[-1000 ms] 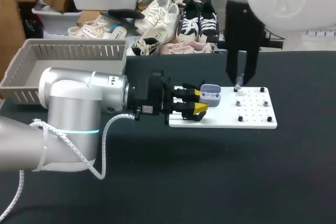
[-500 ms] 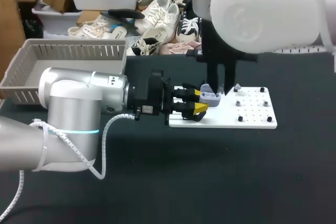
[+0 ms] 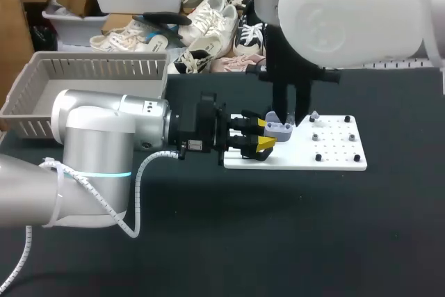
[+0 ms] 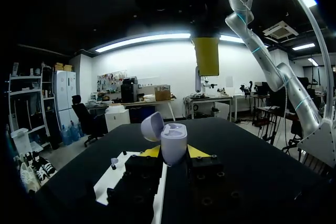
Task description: Pick up each earbud case from the left stands, insert the matching earbuds, close the lid, and place the case in the box.
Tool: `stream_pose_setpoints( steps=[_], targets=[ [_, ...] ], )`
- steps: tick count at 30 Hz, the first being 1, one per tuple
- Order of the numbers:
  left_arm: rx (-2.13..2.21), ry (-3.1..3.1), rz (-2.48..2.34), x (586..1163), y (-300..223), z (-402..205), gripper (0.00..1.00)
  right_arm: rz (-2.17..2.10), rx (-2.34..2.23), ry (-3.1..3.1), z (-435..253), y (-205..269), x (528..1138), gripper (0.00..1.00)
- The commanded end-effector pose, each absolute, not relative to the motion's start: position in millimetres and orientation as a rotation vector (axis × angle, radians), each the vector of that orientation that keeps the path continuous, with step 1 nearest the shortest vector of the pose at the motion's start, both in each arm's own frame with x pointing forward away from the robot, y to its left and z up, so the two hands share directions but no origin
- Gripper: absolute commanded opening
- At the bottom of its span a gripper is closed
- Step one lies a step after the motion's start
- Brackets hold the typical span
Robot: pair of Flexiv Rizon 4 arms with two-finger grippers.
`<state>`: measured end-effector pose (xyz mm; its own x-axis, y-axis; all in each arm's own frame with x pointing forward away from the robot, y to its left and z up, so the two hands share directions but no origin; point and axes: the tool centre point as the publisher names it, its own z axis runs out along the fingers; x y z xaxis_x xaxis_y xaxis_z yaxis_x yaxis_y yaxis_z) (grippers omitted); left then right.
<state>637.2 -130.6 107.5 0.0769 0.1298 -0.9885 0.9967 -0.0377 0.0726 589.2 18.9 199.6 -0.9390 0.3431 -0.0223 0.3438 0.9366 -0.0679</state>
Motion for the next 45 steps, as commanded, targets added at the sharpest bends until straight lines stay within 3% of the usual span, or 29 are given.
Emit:
stream_pose_setpoints(
  steps=[1, 45],
  targets=[
    [1.359, 1.233, -1.107, 636, -131, 107, 0.0, -0.078, 0.609, 3.065, 199, 20, 593, 0.0],
    [1.359, 1.233, -1.107, 636, -131, 107, 0.0, -0.186, 0.674, 3.015, 175, 23, 615, 0.0]
  ],
)
